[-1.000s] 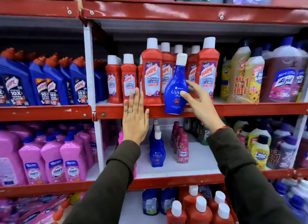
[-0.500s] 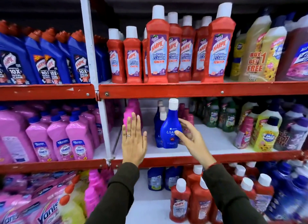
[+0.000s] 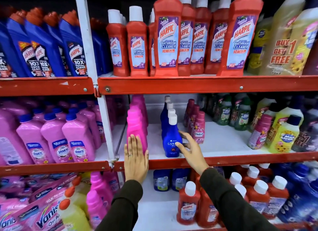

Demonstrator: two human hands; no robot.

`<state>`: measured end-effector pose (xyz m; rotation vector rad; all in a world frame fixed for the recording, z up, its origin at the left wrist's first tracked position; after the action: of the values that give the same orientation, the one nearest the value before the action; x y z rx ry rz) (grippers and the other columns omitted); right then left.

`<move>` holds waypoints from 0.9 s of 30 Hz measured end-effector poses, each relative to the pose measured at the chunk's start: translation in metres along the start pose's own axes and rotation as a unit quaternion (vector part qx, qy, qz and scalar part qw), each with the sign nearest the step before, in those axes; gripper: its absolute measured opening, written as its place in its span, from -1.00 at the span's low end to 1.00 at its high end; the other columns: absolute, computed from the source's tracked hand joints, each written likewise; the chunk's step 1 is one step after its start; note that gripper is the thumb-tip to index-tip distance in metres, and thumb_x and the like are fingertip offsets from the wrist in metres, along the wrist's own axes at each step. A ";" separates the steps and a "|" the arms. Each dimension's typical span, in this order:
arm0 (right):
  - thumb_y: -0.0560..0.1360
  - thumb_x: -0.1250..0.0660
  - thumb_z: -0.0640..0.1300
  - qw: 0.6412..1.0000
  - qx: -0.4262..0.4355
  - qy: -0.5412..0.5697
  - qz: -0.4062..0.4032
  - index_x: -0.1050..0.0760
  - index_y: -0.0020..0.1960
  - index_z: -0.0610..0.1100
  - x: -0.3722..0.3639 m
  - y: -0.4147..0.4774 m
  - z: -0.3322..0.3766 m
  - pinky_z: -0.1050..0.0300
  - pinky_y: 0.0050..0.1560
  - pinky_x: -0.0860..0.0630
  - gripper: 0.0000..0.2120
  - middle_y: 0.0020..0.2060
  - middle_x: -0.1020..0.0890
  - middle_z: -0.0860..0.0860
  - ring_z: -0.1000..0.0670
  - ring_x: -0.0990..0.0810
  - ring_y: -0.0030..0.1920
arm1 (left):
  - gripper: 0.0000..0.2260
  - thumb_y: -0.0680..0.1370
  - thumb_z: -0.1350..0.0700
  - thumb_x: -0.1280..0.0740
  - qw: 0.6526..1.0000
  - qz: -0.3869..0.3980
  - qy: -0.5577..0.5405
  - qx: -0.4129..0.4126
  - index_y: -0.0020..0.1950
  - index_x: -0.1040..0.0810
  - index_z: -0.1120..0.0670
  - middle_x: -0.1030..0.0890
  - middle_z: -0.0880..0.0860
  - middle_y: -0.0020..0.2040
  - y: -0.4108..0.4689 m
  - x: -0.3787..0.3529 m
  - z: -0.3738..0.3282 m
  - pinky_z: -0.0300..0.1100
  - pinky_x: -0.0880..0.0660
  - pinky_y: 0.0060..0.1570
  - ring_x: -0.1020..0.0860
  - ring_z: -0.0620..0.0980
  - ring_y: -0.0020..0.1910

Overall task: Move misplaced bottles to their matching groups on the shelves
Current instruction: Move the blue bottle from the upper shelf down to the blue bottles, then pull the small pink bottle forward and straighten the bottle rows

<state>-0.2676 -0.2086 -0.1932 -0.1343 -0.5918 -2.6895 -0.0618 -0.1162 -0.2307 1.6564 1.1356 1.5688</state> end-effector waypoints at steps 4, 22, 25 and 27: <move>0.61 -0.33 -0.16 1.000 -0.004 0.002 -0.002 -0.42 0.39 0.08 -0.002 0.004 -0.012 0.20 0.03 -0.62 -0.61 0.37 -0.52 0.00 -0.02 -0.64 0.23 | -0.28 0.69 0.02 -0.09 1.000 -0.007 0.007 -0.007 0.71 0.21 0.24 0.26 0.23 0.71 0.000 -0.002 0.001 0.03 0.21 0.68 0.21 0.14 0.72; 0.63 -0.28 -0.10 0.999 0.010 -0.047 0.010 -0.27 0.53 0.01 -0.004 -0.003 -0.011 0.42 0.11 -0.53 -0.51 0.45 -0.41 0.00 0.10 -0.50 0.34 | -0.27 0.67 0.05 -0.09 0.999 0.005 -0.047 0.013 0.71 0.27 0.17 0.30 0.13 0.72 -0.003 0.007 -0.006 -0.02 0.25 0.68 0.23 0.08 0.71; 0.64 -0.25 -0.04 0.996 0.018 -0.078 -0.027 -0.25 0.52 0.05 0.010 -0.007 -0.009 0.36 0.19 -0.48 -0.54 0.47 -0.37 0.01 0.06 -0.45 0.39 | -0.27 0.67 0.04 -0.08 0.998 0.007 -0.059 0.001 0.71 0.28 0.17 0.30 0.13 0.72 -0.005 0.009 -0.029 -0.02 0.23 0.68 0.22 0.07 0.72; 0.65 -0.22 -0.03 0.990 0.037 -0.124 -0.062 -0.27 0.50 0.04 0.026 -0.009 -0.005 0.16 0.29 -0.50 -0.57 0.43 -0.38 0.01 0.03 -0.45 0.37 | -0.27 0.68 0.03 -0.07 0.996 0.018 -0.081 -0.004 0.71 0.30 0.15 0.31 0.11 0.72 -0.001 0.005 -0.052 -0.02 0.21 0.68 0.23 0.05 0.71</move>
<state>-0.2956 -0.2118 -0.1964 -0.4304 -0.7986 -2.7863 -0.1134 -0.1182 -0.2217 1.7734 1.0177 1.4295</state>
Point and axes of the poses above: each hand's wrist, its own y-axis towards the middle knuckle, its own x-axis out of the back of the hand, z = x × y, the point moved 9 cm from there along y, towards the middle knuckle
